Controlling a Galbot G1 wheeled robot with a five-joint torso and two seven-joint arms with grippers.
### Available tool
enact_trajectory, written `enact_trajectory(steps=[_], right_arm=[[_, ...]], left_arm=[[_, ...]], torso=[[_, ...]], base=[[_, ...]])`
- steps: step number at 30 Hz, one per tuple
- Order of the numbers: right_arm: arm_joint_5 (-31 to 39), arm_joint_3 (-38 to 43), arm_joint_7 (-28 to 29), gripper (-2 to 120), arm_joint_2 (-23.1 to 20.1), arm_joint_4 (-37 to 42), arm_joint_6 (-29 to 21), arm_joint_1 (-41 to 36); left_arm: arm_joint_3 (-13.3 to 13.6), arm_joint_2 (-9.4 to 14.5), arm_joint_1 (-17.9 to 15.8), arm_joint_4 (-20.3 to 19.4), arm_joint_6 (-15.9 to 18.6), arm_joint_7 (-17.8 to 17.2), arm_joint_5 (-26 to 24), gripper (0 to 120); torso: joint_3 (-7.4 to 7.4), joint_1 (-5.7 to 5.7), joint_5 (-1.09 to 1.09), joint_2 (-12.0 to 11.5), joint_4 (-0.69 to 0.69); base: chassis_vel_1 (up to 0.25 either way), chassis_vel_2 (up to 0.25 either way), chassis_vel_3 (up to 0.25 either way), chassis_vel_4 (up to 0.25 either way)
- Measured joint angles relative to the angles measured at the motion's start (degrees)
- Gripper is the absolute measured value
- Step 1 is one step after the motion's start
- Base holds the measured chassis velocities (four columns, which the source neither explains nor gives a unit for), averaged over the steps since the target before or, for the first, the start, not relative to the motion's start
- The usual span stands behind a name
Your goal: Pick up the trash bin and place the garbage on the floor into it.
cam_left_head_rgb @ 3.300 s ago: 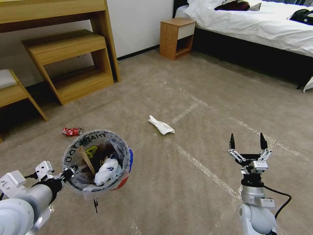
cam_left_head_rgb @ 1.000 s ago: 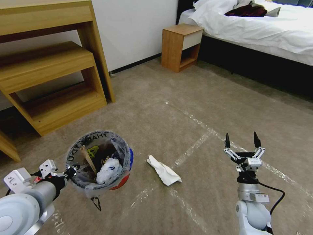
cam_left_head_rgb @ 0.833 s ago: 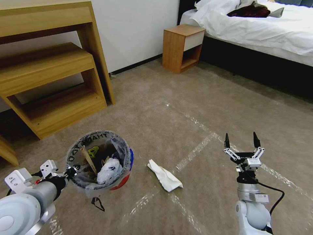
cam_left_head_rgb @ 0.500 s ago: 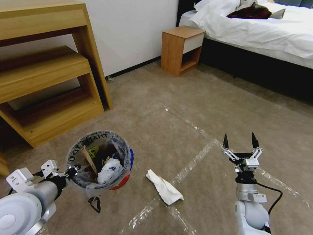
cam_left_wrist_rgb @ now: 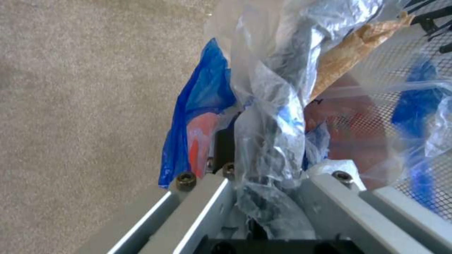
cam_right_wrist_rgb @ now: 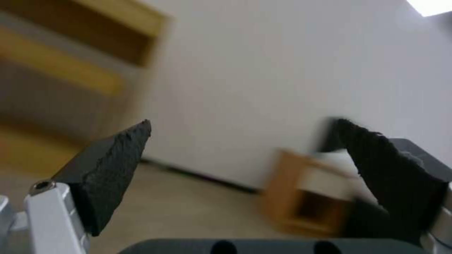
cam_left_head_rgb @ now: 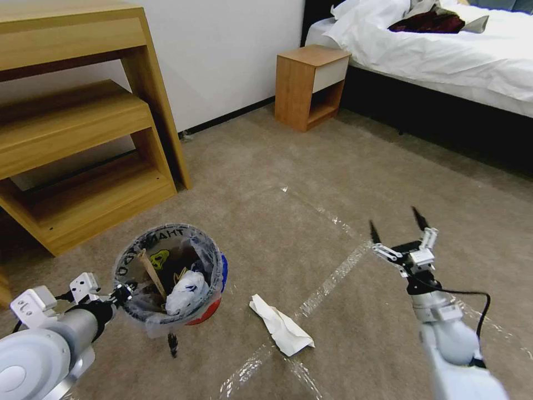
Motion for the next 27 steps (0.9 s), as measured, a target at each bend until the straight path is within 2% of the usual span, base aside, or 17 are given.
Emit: enact_trajectory(steps=[1, 2, 3, 4, 6, 7, 10, 12, 14, 15, 16, 18, 22, 27], right_arm=[[5.48, -2.56, -3.83, 100, -5.82, 0.18, -1.68, -0.15], [8.69, -5.41, -6.94, 100, -10.67, -0.23, -2.73, -0.12], [9.6, -7.2, -8.32, 100, -13.4, -0.83, -2.81, 0.21], [9.6, -7.2, -8.32, 100, -13.4, -0.83, -2.81, 0.21], [9.96, -11.7, -12.42, 100, -19.98, -2.49, -2.7, 1.82], [9.96, -11.7, -12.42, 100, -19.98, -2.49, -2.7, 1.82], [11.06, -19.24, -17.71, 100, -25.97, -4.79, -1.94, 5.0], [11.4, -20.47, -19.33, 100, -26.92, -5.1, -2.25, 5.55], [12.55, -24.55, -26.39, 100, -29.9, -7.04, -3.89, 7.84], [12.55, -24.55, -26.39, 100, -29.9, -7.04, -3.89, 7.84], [12.74, -26.42, -30.45, 100, -30.88, -8.57, -4.87, 9.2], [12.8, -29.87, -34.73, 100, -31.9, -10.95, -5.75, 11.5], [12.9, -33.76, -36.09, 100, -31.74, -12.32, -6.71, 14.09], [14.11, -40.12, -35.19, 100, -29.18, -13.53, -8.81, 16.95]], left_arm=[[0.1, -0.23, 0.19, -0.08, 0.0, 0.07, 0.21, 0], [0.16, -0.47, 0.27, -0.1, 0.0, 0.14, 0.4, 0], [0.2, -0.61, 0.27, -0.13, 0.0, 0.16, 0.51, 0], [0.2, -0.61, 0.27, -0.13, 0.0, 0.16, 0.51, 0], [0.46, -1.16, 0.23, -0.17, 0.0, 0.19, 0.82, 0], [0.46, -1.16, 0.23, -0.17, 0.0, 0.19, 0.82, 0], [1.13, -1.55, -0.23, 0.02, 0.0, 0.21, 1.22, 0], [1.34, -1.45, -0.43, 0.21, 0.0, 0.21, 1.24, 0], [2.06, -0.58, -1.15, 0.92, 0.0, 0.22, 1.28, 0], [2.06, -0.58, -1.15, 0.92, 0.0, 0.22, 1.28, 0], [2.53, -0.07, -1.6, 1.38, 0.0, 0.22, 1.21, 0], [3.24, 0.55, -2.28, 2.17, 0.0, 0.22, 1.15, 0], [3.5, 0.64, -2.48, 2.62, 0.0, 0.24, 1.14, 0], [3.5, 0.25, -2.43, 2.88, 0.0, 0.3, 1.3, 0]], torso=[[0.0, 0.0, -0.05, 0.0, 0.0], [0.0, 0.0, 0.03, 0.0, -0.01], [0.0, 0.0, 0.07, 0.0, -0.02], [0.0, 0.0, 0.07, 0.0, -0.02], [0.0, 0.0, -0.02, 0.0, -0.01], [0.0, 0.0, -0.02, 0.0, -0.01], [0.0, 0.0, 0.05, 0.0, 0.0], [0.0, 0.0, 0.04, 0.0, 0.0], [0.0, 0.0, 0.01, 0.0, -0.01], [0.0, 0.0, 0.01, 0.0, -0.01], [0.0, 0.0, 0.03, 0.0, -0.01], [0.0, 0.0, 0.0, 0.0, -0.03], [0.0, 0.0, 0.0, 0.0, -0.03], [0.01, 0.0, 0.01, 0.0, 0.01]], base=[[0.0, 0.0, 0.0, 0.0], [0.0, 0.0, 0.0, 0.0], [0.0, 0.0, 0.0, 0.0], [0.0, 0.0, 0.0, 0.0], [0.0, 0.0, 0.0, 0.0], [0.0, 0.0, 0.0, 0.0], [0.0, 0.0, 0.0, 0.0], [0.0, 0.0, 0.0, 0.0], [0.0, 0.0, 0.0, 0.0], [0.0, 0.0, 0.0, 0.0], [0.0, 0.0, 0.0, 0.0], [0.0, 0.0, 0.0, 0.0], [0.0, 0.0, 0.0, 0.0], [0.0, 0.0, 0.0, 0.0]])
